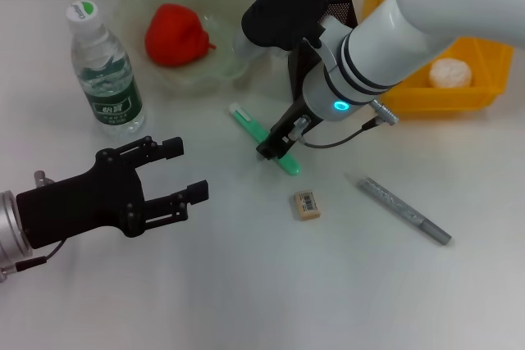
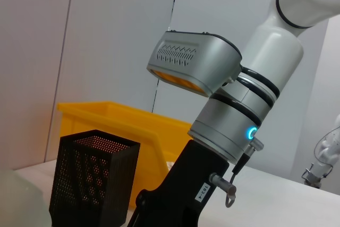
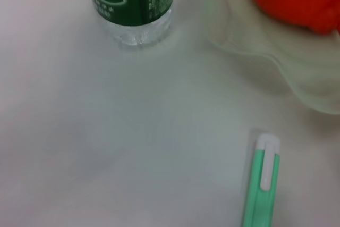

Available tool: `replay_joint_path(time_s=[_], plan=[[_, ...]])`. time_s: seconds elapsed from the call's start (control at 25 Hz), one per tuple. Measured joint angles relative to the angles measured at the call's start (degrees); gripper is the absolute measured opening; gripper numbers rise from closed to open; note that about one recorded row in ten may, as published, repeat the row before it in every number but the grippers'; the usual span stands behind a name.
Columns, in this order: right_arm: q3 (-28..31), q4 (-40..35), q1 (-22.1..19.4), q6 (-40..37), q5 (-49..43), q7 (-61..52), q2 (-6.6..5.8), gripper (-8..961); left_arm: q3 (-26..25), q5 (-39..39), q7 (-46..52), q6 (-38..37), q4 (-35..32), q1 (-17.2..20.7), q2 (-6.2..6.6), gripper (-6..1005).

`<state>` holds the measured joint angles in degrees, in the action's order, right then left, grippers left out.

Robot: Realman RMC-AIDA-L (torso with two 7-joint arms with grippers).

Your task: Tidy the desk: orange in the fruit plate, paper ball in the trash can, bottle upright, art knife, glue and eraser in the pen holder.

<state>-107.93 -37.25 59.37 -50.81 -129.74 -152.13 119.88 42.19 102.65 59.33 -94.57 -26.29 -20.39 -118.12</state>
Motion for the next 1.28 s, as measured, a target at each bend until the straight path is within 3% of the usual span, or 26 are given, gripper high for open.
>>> replay_joint_path(time_s=[0.6, 1.04, 1.28], plan=[[0.00, -0.59, -0.42, -0.35, -0.34, 0.00, 0.00, 345, 0.33, -0.34, 0.12, 0.00, -0.06, 0.00, 0.00, 786], [0.04, -0.86, -0.55, -0.53, -0.34, 0.00, 0.00, 175, 0.25, -0.35, 0.30, -0.08, -0.18, -0.03, 0.00, 786], [0.09, -1.25, -0.58, -0.53, -0.36, 0.00, -0.02, 178, 0.25, -0.35, 0.34, -0.09, -0.24, -0.21, 0.00, 786]])
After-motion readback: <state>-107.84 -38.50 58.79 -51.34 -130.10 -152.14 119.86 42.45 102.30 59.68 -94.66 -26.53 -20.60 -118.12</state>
